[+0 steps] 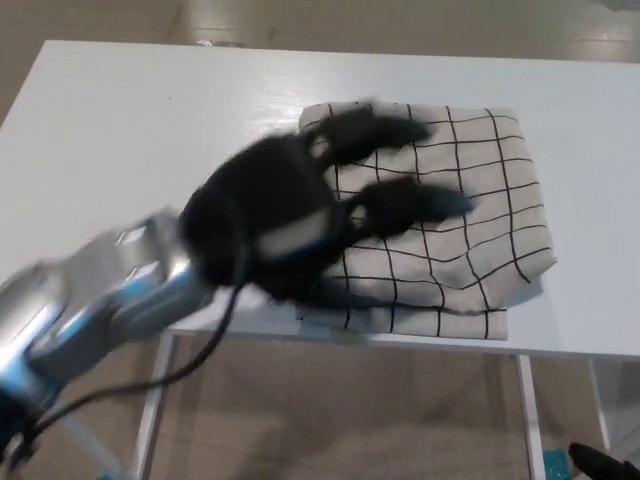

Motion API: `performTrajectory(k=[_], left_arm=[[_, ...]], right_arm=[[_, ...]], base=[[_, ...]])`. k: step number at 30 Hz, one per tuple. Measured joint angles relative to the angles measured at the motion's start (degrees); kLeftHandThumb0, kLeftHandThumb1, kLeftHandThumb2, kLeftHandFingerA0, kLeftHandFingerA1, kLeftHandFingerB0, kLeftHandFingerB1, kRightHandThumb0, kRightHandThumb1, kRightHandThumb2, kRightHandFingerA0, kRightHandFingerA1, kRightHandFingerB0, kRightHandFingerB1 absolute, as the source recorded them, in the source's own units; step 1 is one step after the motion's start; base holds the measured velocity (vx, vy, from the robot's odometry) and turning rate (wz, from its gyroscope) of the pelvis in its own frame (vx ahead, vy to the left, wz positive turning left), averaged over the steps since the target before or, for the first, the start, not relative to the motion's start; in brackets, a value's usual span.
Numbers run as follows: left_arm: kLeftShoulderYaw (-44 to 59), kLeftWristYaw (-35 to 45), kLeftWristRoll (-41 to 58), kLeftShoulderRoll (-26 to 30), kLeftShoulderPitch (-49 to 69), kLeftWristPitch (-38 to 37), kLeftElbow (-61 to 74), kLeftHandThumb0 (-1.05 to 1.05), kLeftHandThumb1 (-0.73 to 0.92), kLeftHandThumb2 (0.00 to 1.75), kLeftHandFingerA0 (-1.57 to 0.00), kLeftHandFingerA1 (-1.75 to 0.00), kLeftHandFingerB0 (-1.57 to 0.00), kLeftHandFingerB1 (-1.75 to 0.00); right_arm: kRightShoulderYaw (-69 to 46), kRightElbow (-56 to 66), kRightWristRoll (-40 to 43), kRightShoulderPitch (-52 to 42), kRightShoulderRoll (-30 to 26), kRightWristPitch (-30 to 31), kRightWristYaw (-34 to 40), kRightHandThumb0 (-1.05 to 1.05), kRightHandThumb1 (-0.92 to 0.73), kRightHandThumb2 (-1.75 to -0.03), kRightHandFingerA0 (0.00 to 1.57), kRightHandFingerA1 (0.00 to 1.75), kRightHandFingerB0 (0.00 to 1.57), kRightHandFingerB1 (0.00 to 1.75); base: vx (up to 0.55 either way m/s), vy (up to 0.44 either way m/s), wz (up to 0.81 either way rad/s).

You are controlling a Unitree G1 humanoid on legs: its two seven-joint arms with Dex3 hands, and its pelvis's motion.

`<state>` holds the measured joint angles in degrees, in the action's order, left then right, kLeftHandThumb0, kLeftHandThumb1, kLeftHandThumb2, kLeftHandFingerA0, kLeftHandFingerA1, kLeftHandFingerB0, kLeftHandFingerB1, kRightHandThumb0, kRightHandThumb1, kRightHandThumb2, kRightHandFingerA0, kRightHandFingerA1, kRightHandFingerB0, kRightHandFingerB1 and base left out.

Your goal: Use the left hand to fold a white towel with checkered patterns in half.

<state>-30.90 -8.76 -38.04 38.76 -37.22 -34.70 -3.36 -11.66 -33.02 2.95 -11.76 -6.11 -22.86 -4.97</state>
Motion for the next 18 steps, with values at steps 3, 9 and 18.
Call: performTrajectory(k=[3,9,18], left_arm=[[2.0,-0.1,2.5,4.3,11.7,-2.8,2.1,-0.63,0.5,0.56,-0.62,-0.51,-0.49,-0.37],[4.6,-0.5,6.4,8.4,30.3,-7.4,3.4,-0.67,0.52,0.57,-0.6,-0.49,-0.47,-0.36],[8.8,-0.9,12.4,8.5,49.4,-12.3,-0.5,-0.76,0.57,0.58,-0.26,-0.34,-0.23,-0.29]], right_arm=[[0.0,-0.4,-0.1,-0.6,0.0,0.0,0.0,-0.42,-0.63,-0.59,0.45,0.38,0.48,0.37],[0.0,-1.0,-0.2,-2.0,0.0,0.0,0.1,-0.42,-0.63,-0.59,0.45,0.38,0.48,0.37],[0.1,-2.1,-0.2,-4.3,-0.1,0.0,0.1,-0.42,-0.64,-0.59,0.44,0.37,0.47,0.36]], base=[[0.0,0.0,0.0],[0.0,0.0,0.0],[0.0,0.0,0.0]])
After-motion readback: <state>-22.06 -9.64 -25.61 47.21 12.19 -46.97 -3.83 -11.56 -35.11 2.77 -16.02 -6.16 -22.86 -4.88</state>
